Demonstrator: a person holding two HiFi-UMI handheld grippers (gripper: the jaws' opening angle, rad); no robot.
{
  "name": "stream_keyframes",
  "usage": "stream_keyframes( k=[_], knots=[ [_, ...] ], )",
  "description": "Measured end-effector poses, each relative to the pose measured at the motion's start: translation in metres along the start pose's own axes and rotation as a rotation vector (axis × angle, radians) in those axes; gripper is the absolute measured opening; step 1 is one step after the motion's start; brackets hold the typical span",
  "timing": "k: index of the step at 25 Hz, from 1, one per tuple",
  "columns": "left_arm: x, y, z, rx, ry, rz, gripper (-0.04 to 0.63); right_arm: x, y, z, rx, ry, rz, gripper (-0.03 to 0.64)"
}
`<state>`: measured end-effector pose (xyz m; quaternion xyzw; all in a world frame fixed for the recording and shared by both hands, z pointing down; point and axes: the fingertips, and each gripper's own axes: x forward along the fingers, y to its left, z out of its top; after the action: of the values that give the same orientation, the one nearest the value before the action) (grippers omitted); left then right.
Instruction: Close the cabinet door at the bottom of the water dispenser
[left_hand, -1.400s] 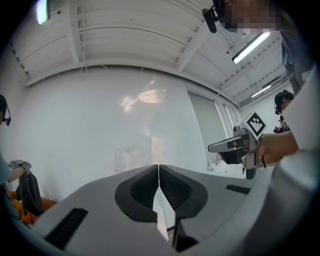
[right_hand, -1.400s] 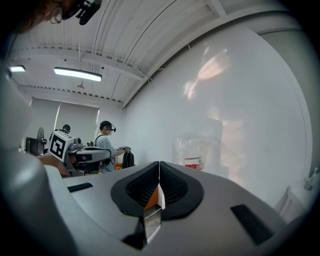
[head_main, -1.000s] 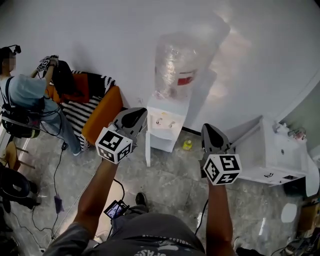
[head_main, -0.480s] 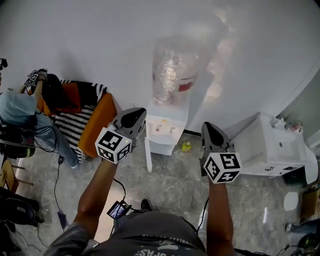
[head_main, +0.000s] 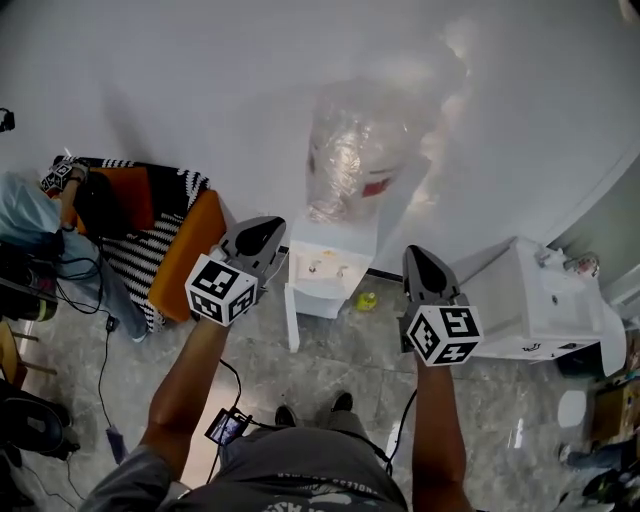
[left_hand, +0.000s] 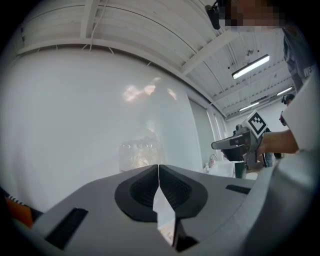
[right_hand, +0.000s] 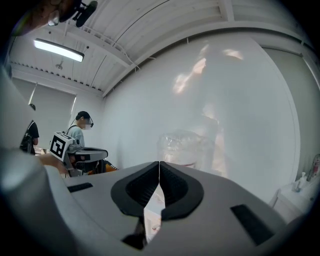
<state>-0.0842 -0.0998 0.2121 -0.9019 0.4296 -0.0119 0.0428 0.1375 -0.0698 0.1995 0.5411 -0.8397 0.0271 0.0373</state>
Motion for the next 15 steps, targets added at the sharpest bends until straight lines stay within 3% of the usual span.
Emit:
stream_keyframes(
  k=[15],
  knots=[
    [0.025,0.04,-0.046,-0.008,0.091,0.1,0.021,0.083,-0.031,-0.022,0.013,0.005,0.069,0.029]
  ],
)
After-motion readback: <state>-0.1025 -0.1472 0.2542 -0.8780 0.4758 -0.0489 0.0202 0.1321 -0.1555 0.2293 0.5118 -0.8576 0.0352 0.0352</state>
